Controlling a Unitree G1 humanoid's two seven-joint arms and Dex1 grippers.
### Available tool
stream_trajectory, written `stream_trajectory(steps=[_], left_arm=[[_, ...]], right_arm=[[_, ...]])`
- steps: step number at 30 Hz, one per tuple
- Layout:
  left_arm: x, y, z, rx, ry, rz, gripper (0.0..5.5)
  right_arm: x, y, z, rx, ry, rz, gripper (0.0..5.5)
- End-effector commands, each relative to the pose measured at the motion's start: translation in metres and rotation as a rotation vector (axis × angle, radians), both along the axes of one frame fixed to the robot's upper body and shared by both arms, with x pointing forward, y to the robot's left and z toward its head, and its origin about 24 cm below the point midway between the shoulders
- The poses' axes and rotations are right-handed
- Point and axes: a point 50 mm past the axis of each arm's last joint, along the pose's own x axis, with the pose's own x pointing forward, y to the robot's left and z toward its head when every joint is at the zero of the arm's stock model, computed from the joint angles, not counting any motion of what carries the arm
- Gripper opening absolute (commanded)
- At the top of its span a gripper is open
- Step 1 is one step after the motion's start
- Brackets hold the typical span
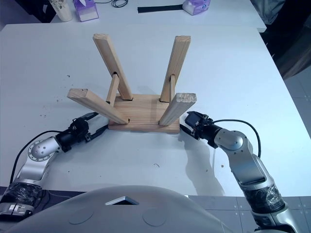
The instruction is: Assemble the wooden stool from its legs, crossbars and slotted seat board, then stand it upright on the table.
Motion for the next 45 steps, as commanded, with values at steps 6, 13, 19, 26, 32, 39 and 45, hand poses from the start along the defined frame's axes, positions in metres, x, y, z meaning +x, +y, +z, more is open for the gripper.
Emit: stream_trajectory(steps=[6, 13, 19, 26, 32, 39, 45], left_arm=[[-0.020, -0.013, -0.011, 0.011, 0.071, -0.008, 3.03], [-0.021, -0.023, -0.002, -0.060, 0.078, -0.027, 3.03], [-0.024, -0.030, 0.031, -0.172, 0.069, -0.070, 3.03], [-0.045, -0.039, 0.077, -0.274, 0.128, -0.172, 3.03], [-0.055, -0.045, 0.087, -0.282, 0.173, -0.199, 3.03], [-0.053, -0.037, 0.122, -0.393, 0.208, -0.239, 3.03], [-0.040, -0.024, 0.145, -0.428, 0.239, -0.267, 3.03]], right_arm=[[-0.013, 0.005, -0.004, 0.001, 0.045, 0.035, 2.88], [-0.020, 0.013, 0.001, 0.022, 0.058, 0.093, 2.88], [-0.025, 0.013, 0.014, 0.029, 0.063, 0.158, 2.88], [-0.034, 0.007, 0.056, 0.099, 0.061, 0.236, 2.88], [-0.029, -0.001, 0.084, 0.091, 0.028, 0.281, 2.88], [-0.035, -0.002, 0.104, 0.125, 0.039, 0.373, 2.88], [-0.029, -0.003, 0.119, 0.183, 0.000, 0.368, 2.88]])
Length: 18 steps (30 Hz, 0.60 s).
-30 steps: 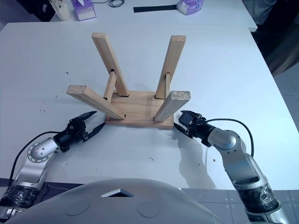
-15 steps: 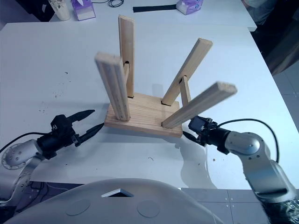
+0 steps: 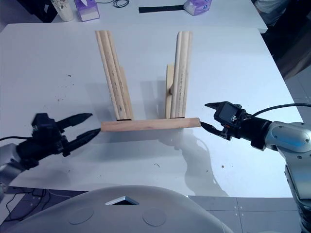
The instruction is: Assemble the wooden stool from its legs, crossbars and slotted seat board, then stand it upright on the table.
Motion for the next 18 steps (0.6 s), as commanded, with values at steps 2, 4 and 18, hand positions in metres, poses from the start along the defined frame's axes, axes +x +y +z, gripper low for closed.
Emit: stream_trajectory(steps=[2, 4, 18], left_arm=[[0.004, -0.010, 0.015, -0.044, -0.003, -0.161, 3.03], [0.007, -0.006, 0.004, 0.000, 0.017, -0.148, 3.03], [0.018, 0.040, -0.064, 0.318, -0.073, 0.025, 3.03]], right_arm=[[-0.003, 0.025, 0.012, 0.117, -0.010, 0.188, 2.88], [0.001, 0.021, 0.008, 0.100, -0.009, 0.162, 2.88], [0.011, -0.008, -0.033, -0.042, 0.004, 0.048, 2.88]])
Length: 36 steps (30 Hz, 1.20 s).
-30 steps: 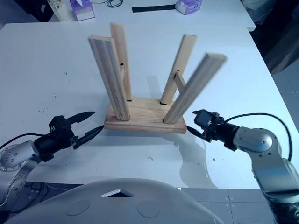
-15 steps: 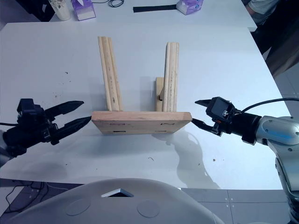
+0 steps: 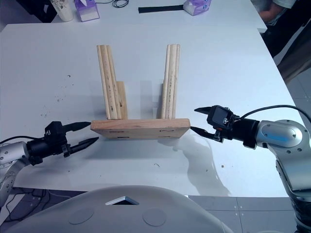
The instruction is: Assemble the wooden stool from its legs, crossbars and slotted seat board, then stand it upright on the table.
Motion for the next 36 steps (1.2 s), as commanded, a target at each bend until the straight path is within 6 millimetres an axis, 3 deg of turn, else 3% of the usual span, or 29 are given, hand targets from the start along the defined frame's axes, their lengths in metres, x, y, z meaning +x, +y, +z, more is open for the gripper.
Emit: stream_trajectory(steps=[1, 6, 11, 14, 18, 22, 30, 36], left_arm=[[0.007, 0.012, 0.000, 0.035, -0.072, 0.055, 3.03], [0.003, 0.017, -0.026, 0.140, -0.106, 0.099, 3.03], [-0.011, 0.003, -0.054, 0.168, -0.100, 0.020, 3.03], [-0.008, -0.004, -0.065, 0.179, -0.111, -0.015, 3.03], [-0.003, -0.012, -0.067, 0.160, -0.128, -0.067, 3.03], [-0.003, -0.018, -0.067, 0.119, -0.100, -0.155, 3.03], [0.001, -0.024, -0.067, 0.104, -0.063, -0.268, 3.03], [0.007, -0.006, -0.065, 0.152, -0.041, -0.292, 3.03]], right_arm=[[0.003, -0.011, -0.014, -0.068, -0.023, -0.046, 2.88], [0.000, -0.012, -0.043, -0.106, -0.018, -0.076, 2.88], [-0.004, -0.006, -0.060, -0.036, 0.049, -0.074, 2.88], [0.002, -0.007, -0.067, -0.004, 0.057, -0.108, 3.06], [0.000, 0.002, -0.070, 0.140, 0.154, -0.088, 3.63], [0.000, 0.000, -0.067, 0.204, 0.230, -0.048, 3.66], [0.008, 0.007, -0.074, 0.186, 0.232, 0.042, 3.66], [0.009, 0.001, -0.083, 0.069, 0.232, 0.138, 3.66]])
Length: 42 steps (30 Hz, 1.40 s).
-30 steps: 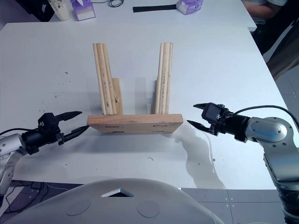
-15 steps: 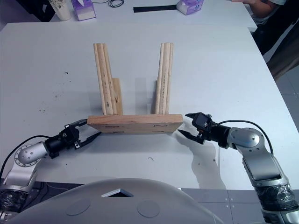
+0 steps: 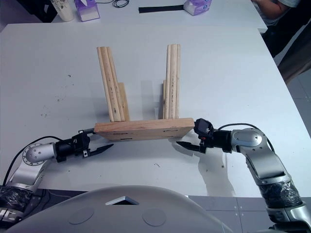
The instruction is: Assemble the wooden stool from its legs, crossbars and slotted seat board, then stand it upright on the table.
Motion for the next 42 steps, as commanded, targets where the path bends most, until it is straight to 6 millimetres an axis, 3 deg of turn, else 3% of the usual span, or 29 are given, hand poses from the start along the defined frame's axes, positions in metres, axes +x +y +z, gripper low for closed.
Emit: stream_trajectory(steps=[1, 8, 13, 22, 27, 30, 38, 42], left_arm=[[-0.004, 0.016, -0.005, 0.088, 0.076, -0.026, 3.03], [-0.002, -0.008, -0.011, 0.036, 0.073, -0.086, 3.03], [0.001, -0.011, -0.014, 0.042, 0.080, -0.109, 2.85], [0.003, -0.011, -0.014, 0.042, 0.093, -0.151, 1.48], [0.003, -0.012, -0.013, 0.039, 0.092, -0.160, 1.47], [0.004, -0.013, -0.010, 0.033, 0.081, -0.158, 1.47], [-0.004, -0.010, 0.021, -0.038, 0.095, -0.089, 1.47], [-0.011, -0.012, 0.057, -0.112, 0.144, -0.044, 1.47]], right_arm=[[0.007, -0.010, -0.002, -0.091, -0.033, 0.062, 3.66], [0.018, -0.006, -0.009, -0.117, -0.051, 0.137, 3.66], [0.019, -0.001, -0.012, -0.110, -0.034, 0.184, 3.68], [0.015, 0.001, -0.012, -0.079, -0.008, 0.197, 2.28], [0.017, 0.003, -0.006, -0.027, -0.001, 0.163, 1.43], [0.017, 0.006, -0.001, 0.013, 0.003, 0.134, 1.37], [0.002, 0.003, 0.020, 0.028, 0.058, 0.079, 1.37], [-0.005, 0.006, 0.046, 0.054, 0.136, -0.033, 1.37]])
